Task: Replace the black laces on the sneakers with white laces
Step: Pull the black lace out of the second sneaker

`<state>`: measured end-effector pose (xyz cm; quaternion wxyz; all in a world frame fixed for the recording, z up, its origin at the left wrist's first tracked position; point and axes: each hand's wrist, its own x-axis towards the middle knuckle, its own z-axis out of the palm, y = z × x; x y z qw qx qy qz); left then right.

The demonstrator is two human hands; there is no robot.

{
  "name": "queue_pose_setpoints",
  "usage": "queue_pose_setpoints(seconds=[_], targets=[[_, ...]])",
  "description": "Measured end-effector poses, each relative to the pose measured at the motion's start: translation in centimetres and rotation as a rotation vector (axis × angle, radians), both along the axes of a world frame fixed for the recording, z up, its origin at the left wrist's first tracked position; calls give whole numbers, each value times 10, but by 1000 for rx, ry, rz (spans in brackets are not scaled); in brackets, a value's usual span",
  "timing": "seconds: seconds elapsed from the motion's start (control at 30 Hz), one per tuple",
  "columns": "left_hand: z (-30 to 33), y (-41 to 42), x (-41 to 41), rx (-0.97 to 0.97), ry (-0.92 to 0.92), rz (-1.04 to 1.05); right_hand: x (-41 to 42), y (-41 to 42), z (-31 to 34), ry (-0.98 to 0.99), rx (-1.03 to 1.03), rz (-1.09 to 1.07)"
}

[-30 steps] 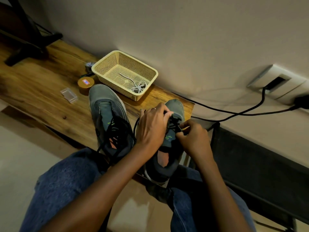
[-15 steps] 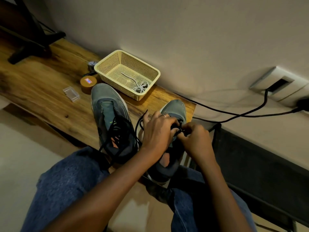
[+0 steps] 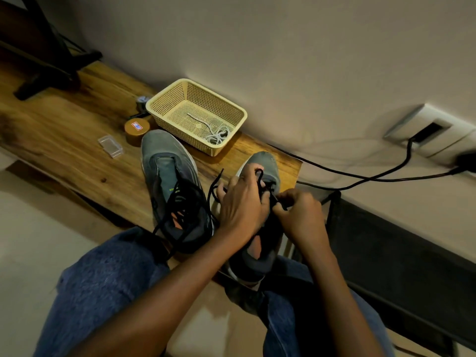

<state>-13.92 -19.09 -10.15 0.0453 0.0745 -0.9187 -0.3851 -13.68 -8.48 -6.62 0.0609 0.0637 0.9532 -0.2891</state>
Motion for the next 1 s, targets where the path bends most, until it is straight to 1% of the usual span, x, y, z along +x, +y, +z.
queue_pose_setpoints(seconds=[0.1,0.2,0.3,0.4,0.43,0.47,0.53,0.57,0.6,0.67,0.73,0.8,0.83,1.0], targets=[[5,-2,2,-137,-38,-124,0,0,1,0,-12,3],[5,-4,1,-273,43,-126,1,-1,1,8,-18,16],[5,-5,1,-331,130,-108,1,-2,0,6,-24,13],[5,-6,-1,-350,107,-134,1,-2,1,-10,-47,-11],[6,-5,-1,-316,108,-137,1,-2,1,-6,-49,-17],[6,-4,-1,-220,114,-118,1,-2,0,-2,-40,-23],[10,-5,-1,86,133,7,1,-2,0,5,-22,-35],[11,-6,-1,182,144,63,1,-2,0,12,-23,-38],[13,-6,-1,207,147,81,1,-2,0,17,-22,-35],[13,-7,0,135,124,-2,1,-3,0,15,-7,-23],[10,-5,1,-4,66,-113,1,-4,0,17,3,-13],[5,-4,1,-135,20,-162,2,-4,0,16,2,-8],[3,-5,1,-173,30,-165,2,-4,0,16,-3,-3],[-2,-6,-1,-198,136,-154,1,-5,-1,23,8,15]])
